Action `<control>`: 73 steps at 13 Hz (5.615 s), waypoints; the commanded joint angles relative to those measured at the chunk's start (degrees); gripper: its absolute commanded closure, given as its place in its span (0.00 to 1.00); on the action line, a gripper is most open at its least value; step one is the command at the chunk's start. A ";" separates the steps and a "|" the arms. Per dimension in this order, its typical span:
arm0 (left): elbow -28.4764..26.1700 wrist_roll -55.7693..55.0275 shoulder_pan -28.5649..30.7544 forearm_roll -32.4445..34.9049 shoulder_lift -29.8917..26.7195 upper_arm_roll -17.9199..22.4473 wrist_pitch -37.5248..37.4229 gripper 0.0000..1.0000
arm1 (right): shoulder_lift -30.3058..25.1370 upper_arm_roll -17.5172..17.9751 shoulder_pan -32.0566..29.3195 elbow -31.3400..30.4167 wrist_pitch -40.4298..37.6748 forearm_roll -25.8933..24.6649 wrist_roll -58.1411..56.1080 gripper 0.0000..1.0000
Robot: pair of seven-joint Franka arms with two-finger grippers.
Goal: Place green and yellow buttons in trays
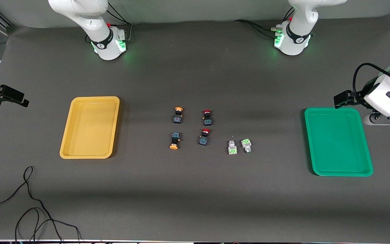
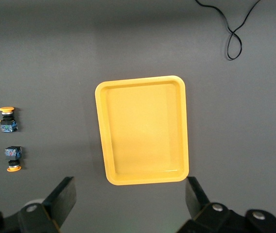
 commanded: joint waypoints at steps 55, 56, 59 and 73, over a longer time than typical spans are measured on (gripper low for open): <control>-5.90 -30.95 -20.53 -1.43 34.00 -0.41 37.18 0.01 | 29.57 -0.25 45.51 -20.67 52.89 -1.51 45.25 0.75; -5.90 -30.86 -20.70 -0.56 34.35 -0.41 37.36 0.01 | 27.99 -0.25 45.43 -19.45 48.87 -0.99 45.17 0.76; -6.78 -30.95 -20.79 0.94 34.80 -0.41 40.25 0.29 | 24.29 -0.60 45.34 -9.46 29.91 2.07 44.73 0.76; -3.61 -25.02 -10.09 3.22 17.50 -0.23 13.13 1.00 | 16.64 -46.82 43.33 -17.64 21.28 4.37 -15.46 0.76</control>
